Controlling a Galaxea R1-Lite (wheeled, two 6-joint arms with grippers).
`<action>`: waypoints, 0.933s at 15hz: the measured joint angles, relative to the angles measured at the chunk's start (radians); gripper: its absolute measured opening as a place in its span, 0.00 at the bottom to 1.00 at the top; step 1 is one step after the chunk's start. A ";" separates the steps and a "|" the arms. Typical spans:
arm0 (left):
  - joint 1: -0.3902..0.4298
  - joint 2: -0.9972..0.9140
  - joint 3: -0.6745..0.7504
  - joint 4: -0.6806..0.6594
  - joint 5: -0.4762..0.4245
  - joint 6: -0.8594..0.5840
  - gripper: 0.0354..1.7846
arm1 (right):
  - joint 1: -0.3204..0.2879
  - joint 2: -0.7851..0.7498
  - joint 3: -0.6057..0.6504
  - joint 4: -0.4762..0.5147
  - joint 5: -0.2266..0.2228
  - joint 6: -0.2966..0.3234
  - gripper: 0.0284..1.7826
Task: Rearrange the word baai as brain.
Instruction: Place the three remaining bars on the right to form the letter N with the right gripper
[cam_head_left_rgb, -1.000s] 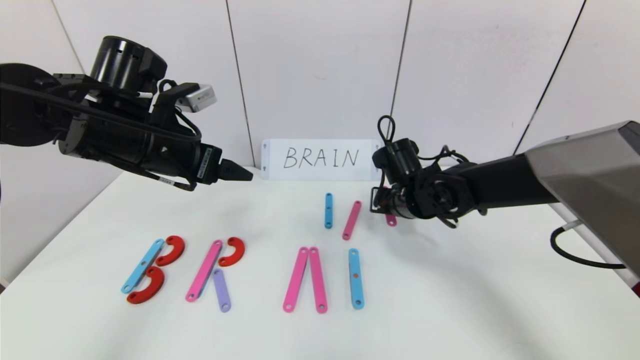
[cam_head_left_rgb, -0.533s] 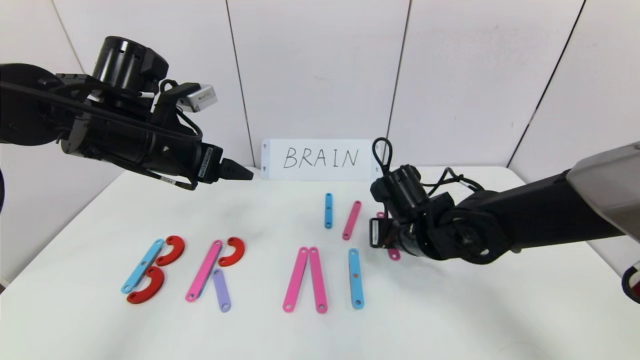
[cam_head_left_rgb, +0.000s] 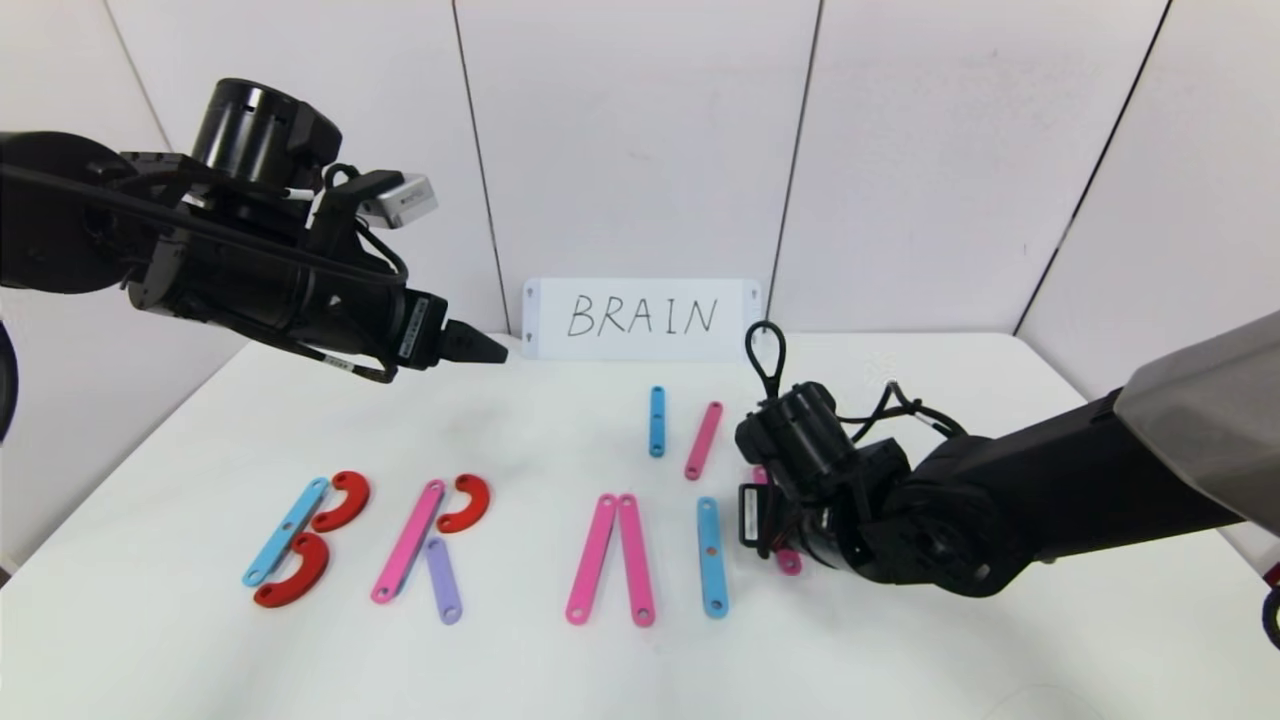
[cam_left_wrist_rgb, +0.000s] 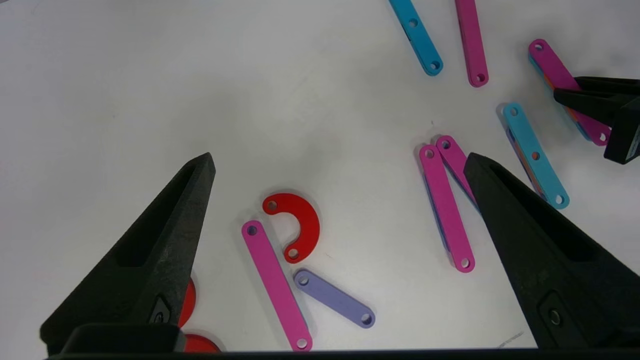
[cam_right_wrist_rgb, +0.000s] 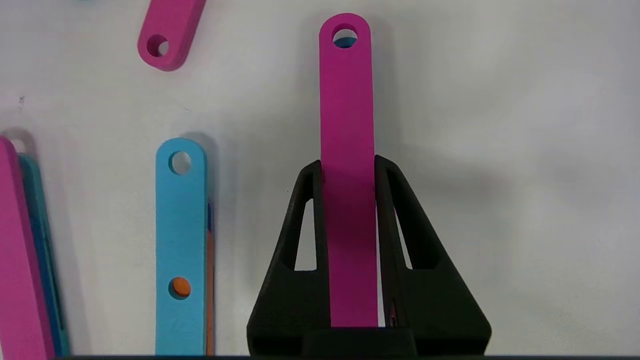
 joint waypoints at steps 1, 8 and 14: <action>0.000 0.001 0.000 0.000 0.000 0.000 0.97 | 0.003 0.000 0.006 0.001 0.001 0.011 0.15; -0.001 0.004 0.001 0.001 0.000 0.001 0.97 | 0.020 -0.006 0.025 0.018 0.001 0.032 0.27; -0.003 0.008 0.001 0.000 0.000 0.001 0.97 | 0.020 -0.028 0.034 0.012 0.002 0.030 0.79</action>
